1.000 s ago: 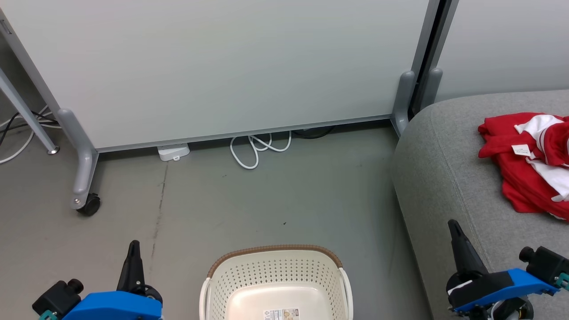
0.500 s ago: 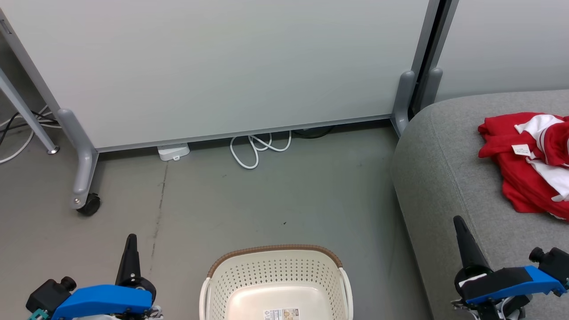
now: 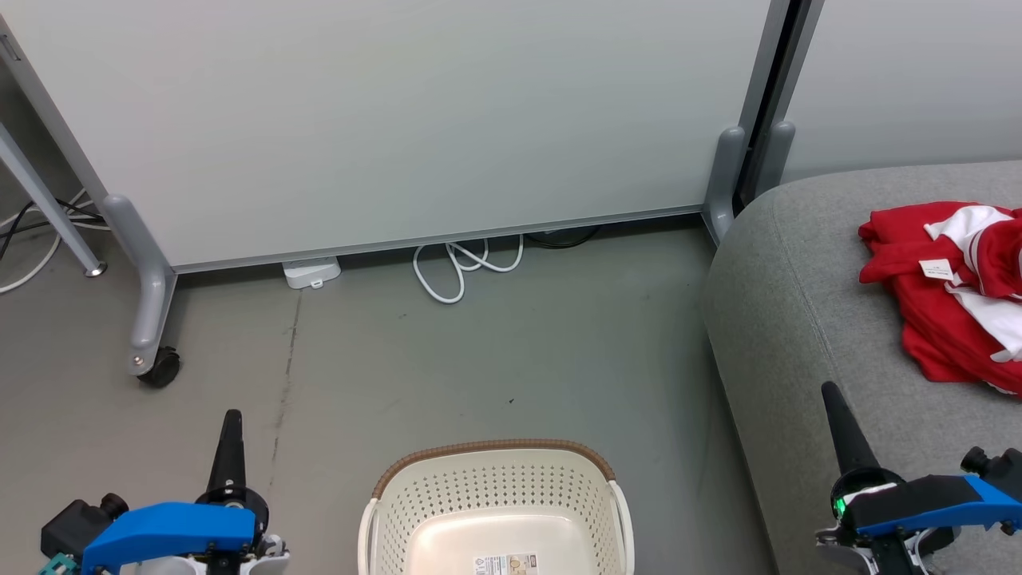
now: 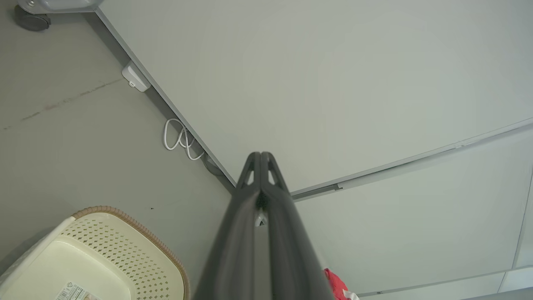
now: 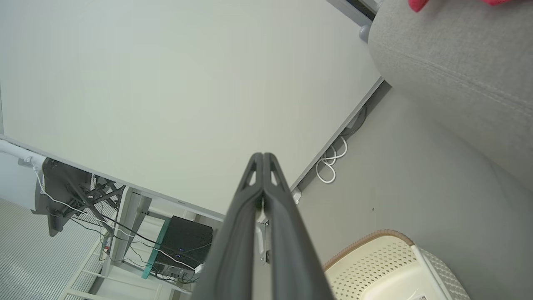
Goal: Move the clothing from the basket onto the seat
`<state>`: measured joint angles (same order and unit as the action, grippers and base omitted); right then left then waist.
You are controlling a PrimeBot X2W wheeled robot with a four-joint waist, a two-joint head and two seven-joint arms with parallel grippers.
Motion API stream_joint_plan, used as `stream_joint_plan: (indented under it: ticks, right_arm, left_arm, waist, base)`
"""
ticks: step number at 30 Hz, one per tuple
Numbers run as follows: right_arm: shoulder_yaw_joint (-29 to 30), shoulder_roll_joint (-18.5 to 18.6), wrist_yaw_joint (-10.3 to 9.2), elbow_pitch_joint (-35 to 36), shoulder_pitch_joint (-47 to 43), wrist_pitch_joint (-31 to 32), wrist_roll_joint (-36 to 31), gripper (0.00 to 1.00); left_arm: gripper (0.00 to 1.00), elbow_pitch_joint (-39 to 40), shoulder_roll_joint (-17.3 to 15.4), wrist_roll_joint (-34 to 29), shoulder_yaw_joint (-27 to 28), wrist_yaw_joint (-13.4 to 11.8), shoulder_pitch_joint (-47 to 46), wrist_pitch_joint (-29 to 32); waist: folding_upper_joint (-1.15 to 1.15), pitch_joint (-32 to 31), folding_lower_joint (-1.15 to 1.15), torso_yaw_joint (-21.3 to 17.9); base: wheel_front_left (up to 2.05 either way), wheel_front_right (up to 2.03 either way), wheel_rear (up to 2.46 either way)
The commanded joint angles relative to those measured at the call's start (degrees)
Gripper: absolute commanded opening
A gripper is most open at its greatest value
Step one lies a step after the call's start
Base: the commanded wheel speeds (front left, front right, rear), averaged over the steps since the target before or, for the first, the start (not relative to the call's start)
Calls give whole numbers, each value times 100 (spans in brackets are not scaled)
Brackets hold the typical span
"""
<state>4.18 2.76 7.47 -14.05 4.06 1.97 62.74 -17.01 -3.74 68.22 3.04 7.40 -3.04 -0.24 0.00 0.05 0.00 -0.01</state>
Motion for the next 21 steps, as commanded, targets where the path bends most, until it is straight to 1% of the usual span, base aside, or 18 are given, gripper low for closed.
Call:
stream_joint_plan:
  ticks: [1,21]
  right_arm:
    - [27,15,3,51,143,34,166,0]
    - [117,17,4,34,192,215,1337,0]
  left_arm:
    - [0,79,-10,130,48,9,-155,36]
    - [0,177,28,1081,177,11,-240,312]
  waist:
    - [0,0,0,0]
    - [0,5,0,0]
  base:
    - [0,0,0]
    - [0,0,0]
